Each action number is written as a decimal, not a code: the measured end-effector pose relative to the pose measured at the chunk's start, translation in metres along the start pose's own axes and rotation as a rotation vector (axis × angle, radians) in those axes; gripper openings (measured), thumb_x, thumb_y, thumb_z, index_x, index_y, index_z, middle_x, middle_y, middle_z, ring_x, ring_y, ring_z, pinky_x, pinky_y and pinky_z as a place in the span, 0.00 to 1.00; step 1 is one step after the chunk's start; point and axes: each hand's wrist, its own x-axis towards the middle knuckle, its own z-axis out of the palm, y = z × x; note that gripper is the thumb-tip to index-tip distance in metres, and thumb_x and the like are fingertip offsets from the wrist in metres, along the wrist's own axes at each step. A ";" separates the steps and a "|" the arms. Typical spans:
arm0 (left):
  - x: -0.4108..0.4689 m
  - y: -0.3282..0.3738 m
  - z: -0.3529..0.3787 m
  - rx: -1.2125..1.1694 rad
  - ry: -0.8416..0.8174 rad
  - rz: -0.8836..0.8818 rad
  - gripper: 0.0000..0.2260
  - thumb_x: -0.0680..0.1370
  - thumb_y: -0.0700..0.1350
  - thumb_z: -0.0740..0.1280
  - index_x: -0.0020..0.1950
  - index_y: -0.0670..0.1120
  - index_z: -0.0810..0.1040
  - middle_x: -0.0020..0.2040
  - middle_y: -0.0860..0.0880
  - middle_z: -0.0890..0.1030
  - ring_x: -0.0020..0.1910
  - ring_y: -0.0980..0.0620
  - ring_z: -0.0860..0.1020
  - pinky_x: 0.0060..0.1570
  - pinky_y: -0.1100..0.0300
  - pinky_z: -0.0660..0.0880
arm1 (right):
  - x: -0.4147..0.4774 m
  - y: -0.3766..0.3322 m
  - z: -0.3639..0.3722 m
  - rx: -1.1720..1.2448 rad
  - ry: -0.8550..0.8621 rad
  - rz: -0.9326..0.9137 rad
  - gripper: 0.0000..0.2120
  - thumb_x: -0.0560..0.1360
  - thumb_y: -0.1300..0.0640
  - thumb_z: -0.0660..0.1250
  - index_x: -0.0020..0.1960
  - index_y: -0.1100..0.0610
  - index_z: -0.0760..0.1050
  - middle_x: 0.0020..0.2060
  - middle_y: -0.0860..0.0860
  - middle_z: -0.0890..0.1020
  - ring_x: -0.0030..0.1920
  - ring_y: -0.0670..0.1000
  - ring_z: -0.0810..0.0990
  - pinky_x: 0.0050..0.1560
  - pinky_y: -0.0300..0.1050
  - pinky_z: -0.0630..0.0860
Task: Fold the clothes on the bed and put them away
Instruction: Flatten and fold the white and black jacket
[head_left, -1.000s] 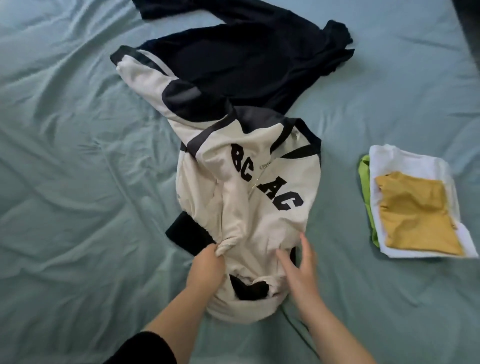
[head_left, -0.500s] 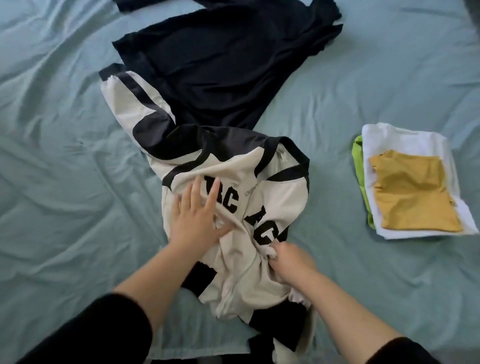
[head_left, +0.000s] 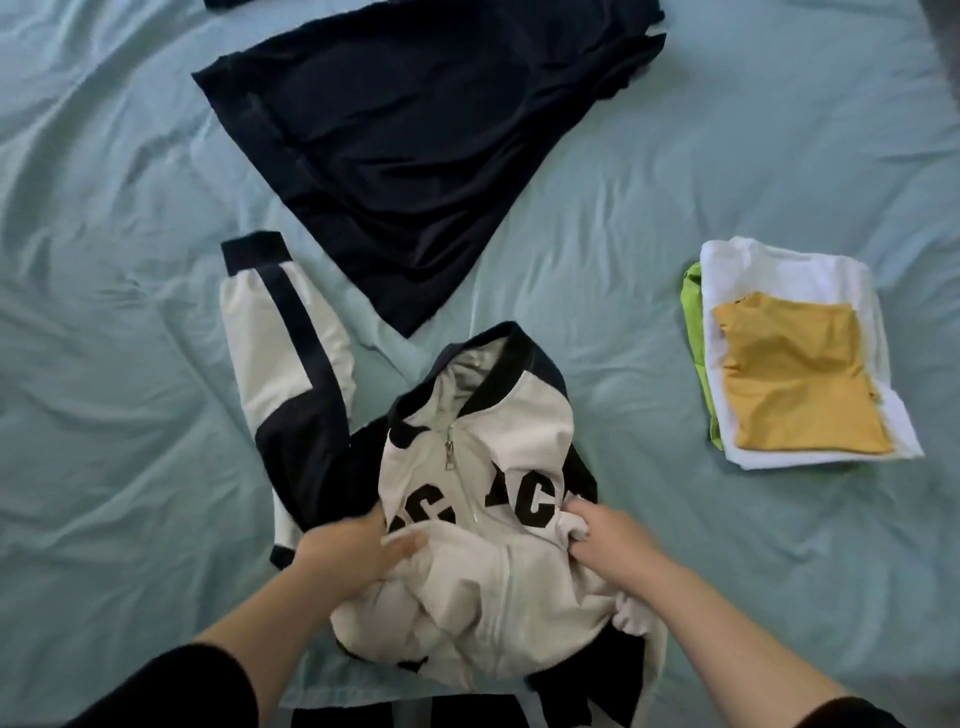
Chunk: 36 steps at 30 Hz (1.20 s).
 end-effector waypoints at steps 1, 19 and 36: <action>-0.008 0.000 0.000 -0.064 -0.036 -0.009 0.40 0.70 0.77 0.51 0.77 0.58 0.52 0.63 0.53 0.77 0.59 0.50 0.77 0.53 0.56 0.73 | -0.004 0.005 -0.003 0.117 -0.057 0.010 0.16 0.71 0.51 0.66 0.59 0.44 0.74 0.54 0.48 0.81 0.55 0.53 0.79 0.46 0.43 0.73; 0.035 -0.050 -0.046 0.175 0.409 -0.033 0.25 0.80 0.59 0.58 0.76 0.63 0.56 0.74 0.50 0.64 0.61 0.47 0.74 0.51 0.53 0.74 | 0.077 -0.062 -0.053 0.754 0.177 0.075 0.12 0.73 0.52 0.72 0.52 0.55 0.75 0.44 0.49 0.82 0.43 0.48 0.79 0.34 0.34 0.72; 0.068 -0.086 -0.280 -0.542 0.828 -0.059 0.18 0.77 0.34 0.56 0.63 0.44 0.77 0.60 0.38 0.79 0.60 0.37 0.74 0.57 0.51 0.69 | 0.122 -0.145 -0.264 0.249 0.727 0.078 0.12 0.79 0.60 0.57 0.58 0.60 0.74 0.56 0.62 0.79 0.57 0.63 0.76 0.54 0.50 0.71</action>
